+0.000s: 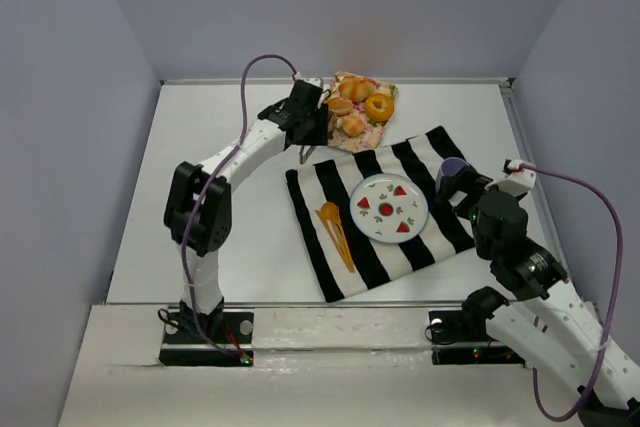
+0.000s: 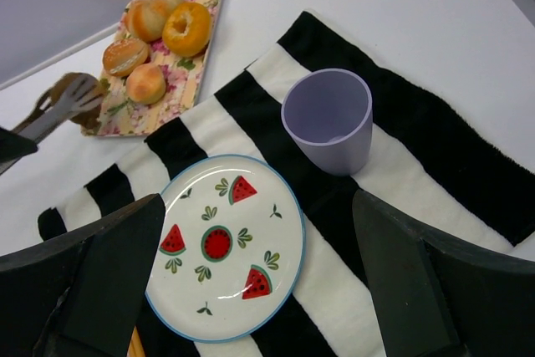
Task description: Place the bread
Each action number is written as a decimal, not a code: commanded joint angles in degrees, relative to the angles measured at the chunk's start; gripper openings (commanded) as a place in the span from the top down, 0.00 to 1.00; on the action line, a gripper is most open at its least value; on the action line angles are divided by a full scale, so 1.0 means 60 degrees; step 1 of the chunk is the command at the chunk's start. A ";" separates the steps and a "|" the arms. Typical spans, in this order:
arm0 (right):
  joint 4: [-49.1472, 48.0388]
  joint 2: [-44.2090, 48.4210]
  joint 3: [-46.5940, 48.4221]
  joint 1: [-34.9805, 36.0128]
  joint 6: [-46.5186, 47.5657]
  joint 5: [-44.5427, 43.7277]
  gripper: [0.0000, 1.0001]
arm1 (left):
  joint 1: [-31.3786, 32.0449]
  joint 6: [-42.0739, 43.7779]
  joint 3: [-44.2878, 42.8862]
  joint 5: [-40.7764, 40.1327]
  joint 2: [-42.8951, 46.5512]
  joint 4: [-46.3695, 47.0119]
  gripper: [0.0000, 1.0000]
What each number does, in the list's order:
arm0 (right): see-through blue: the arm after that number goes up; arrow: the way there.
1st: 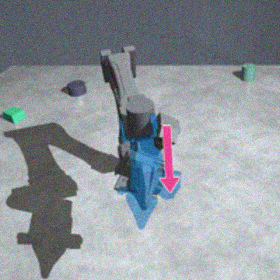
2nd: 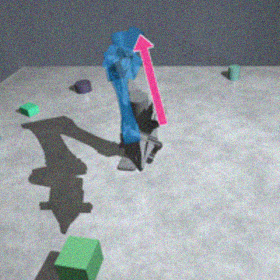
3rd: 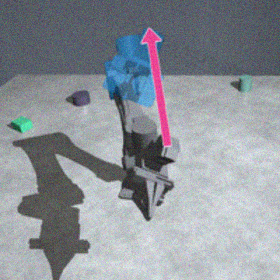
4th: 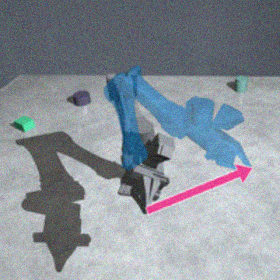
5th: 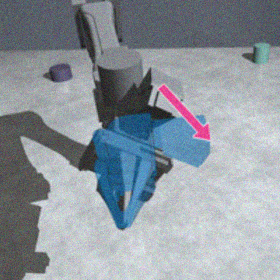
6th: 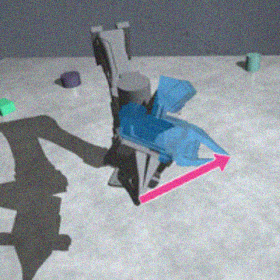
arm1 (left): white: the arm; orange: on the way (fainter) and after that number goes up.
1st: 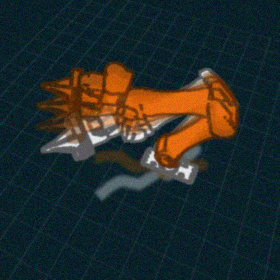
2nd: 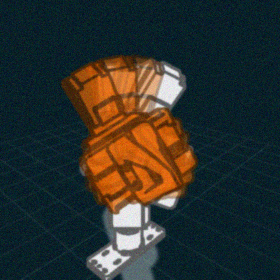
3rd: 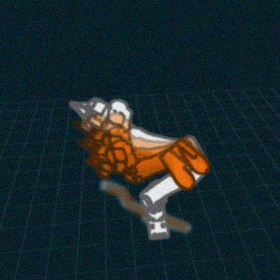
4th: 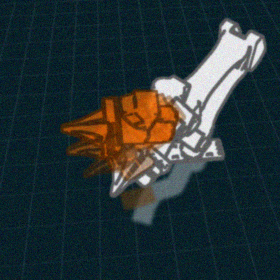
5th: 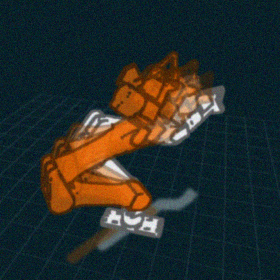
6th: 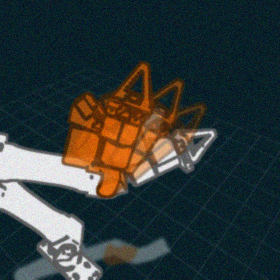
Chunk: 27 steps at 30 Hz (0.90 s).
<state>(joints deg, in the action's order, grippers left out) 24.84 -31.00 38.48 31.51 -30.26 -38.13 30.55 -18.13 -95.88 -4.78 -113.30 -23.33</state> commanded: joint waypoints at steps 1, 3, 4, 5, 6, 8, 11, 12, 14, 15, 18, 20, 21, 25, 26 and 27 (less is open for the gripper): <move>-0.0405 0.0186 -0.0056 -0.0007 -0.0054 -0.0164 0.00 | 0.0679 0.0180 0.1196 -0.0142 0.2898 0.1338 0.67; -0.0419 0.0245 -0.0070 -0.0007 -0.0054 -0.0120 0.00 | 0.1103 0.0253 0.2014 -0.0113 0.3643 0.1704 0.67; -0.0419 0.0260 -0.0070 -0.0007 -0.0054 -0.0091 0.00 | 0.1265 0.0239 0.2251 -0.0098 0.3837 0.1793 0.67; -0.0419 0.0275 -0.0070 -0.0007 -0.0040 -0.0061 0.00 | 0.1441 0.0224 0.2515 0.0033 0.4027 0.1866 0.67; -0.0419 0.0275 -0.0085 -0.0007 -0.0040 -0.0061 0.00 | 0.1616 0.0137 0.3039 0.0107 0.4348 0.2056 0.67; -0.0419 0.0289 -0.0070 -0.0007 -0.0025 -0.0046 0.00 | 0.2231 0.0063 0.3511 0.0297 0.4599 0.2247 0.67; -0.0405 0.0391 -0.0056 -0.0007 -0.0010 0.0026 0.00 | 0.3283 -0.0127 0.4230 0.0343 0.4907 0.2351 0.65; -0.0405 0.0421 -0.0070 -0.0007 -0.0025 0.0041 0.00 | 0.3549 -0.0229 0.4449 0.0153 0.4937 0.2380 0.61; -0.0405 0.0479 -0.0100 -0.0007 -0.0025 0.0100 0.00 | 0.4076 -0.0463 0.4495 0.0020 0.4835 0.2307 0.60; -0.0390 0.0552 -0.0100 -0.0007 -0.0025 0.0100 0.00 | 0.4572 -0.0479 0.4480 -0.0169 0.4704 0.2220 0.57; -0.0361 0.0713 -0.0114 -0.0007 -0.0039 0.0115 0.00 | 0.5263 -0.0640 0.4335 -0.0682 0.4324 0.2088 0.52; -0.0346 0.0802 -0.0144 -0.0007 -0.0054 0.0187 0.00 | 0.5397 -0.0787 0.4232 -0.0771 0.4103 0.1912 0.50; -0.0332 0.0846 -0.0144 -0.0007 -0.0054 0.0188 0.00 | 0.5426 -0.0787 0.4159 -0.0786 0.3899 0.1868 0.50; -0.0331 0.1007 -0.0173 -0.0007 -0.0069 0.0159 0.00 | 0.5558 -0.0787 0.3924 -0.0830 0.3429 0.1590 0.40; -0.0317 0.1036 -0.0187 -0.0007 -0.0083 0.0159 0.00 | 0.5573 -0.0772 0.3866 -0.0888 0.3356 0.1531 0.40; -0.0302 0.1080 -0.0188 -0.0007 -0.0069 0.0130 0.00 | 0.5573 -0.0758 0.3763 -0.0889 0.3254 0.1472 0.39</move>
<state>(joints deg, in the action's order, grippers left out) 24.86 -25.52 37.69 31.51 -30.30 -36.86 64.01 -21.96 -69.36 -7.27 -92.75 -14.02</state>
